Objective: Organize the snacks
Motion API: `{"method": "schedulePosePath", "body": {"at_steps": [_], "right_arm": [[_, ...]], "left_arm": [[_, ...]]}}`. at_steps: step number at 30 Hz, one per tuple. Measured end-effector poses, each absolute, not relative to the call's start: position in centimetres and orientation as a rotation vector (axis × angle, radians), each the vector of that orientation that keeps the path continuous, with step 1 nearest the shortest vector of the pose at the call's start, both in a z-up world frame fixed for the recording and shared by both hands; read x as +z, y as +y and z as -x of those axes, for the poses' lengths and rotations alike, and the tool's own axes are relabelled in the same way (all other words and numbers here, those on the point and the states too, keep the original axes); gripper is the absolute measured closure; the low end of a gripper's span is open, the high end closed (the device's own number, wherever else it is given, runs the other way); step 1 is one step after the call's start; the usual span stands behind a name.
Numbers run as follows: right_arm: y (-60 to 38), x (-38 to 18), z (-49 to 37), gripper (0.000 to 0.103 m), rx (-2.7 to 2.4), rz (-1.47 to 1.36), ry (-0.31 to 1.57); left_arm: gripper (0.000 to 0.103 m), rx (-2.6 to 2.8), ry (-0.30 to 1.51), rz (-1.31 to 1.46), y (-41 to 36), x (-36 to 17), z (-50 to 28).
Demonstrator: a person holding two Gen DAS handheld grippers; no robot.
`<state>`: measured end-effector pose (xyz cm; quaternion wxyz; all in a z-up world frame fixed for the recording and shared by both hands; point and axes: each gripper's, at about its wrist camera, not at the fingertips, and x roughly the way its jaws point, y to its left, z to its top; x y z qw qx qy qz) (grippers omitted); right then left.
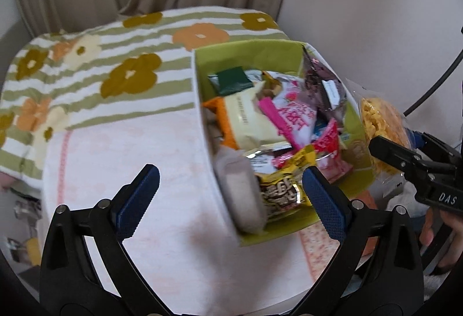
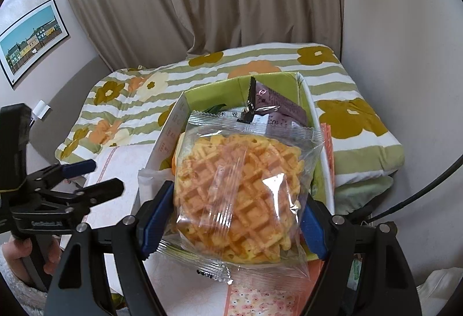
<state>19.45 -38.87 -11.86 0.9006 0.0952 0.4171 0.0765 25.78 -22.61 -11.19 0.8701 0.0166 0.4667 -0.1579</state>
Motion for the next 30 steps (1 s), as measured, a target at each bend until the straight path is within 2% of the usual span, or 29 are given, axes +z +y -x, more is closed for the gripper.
{"method": "schedulePosePath", "body": {"at_steps": [8,12,14,23,30], "right_arm": [[-37.0,-11.7,-21.3,0.024,0.203,-0.195,0.861],[-36.4,-11.6,-21.4,0.011,0.196,-0.179,0.849],[-36.5,-11.2,-20.9,0.001,0.188,-0.169,0.826],[-37.0,-11.3,-19.9,0.001,0.159,-0.124,0.81],[-35.7,-7.6,-17.2,0.001,0.122,-0.097,0.725]], "left_arm": [[0.004,-0.287,0.977,-0.04,-20.7,-10.8,-25.6],[0.004,-0.243,0.983,-0.05,-19.6,-10.5,-25.1],[0.004,-0.235,0.987,-0.036,-19.1,-10.4,-24.9],[0.004,-0.171,0.978,0.016,-17.8,-10.3,-23.1],[0.004,-0.144,0.855,0.033,-15.3,-6.5,-19.8]]}}
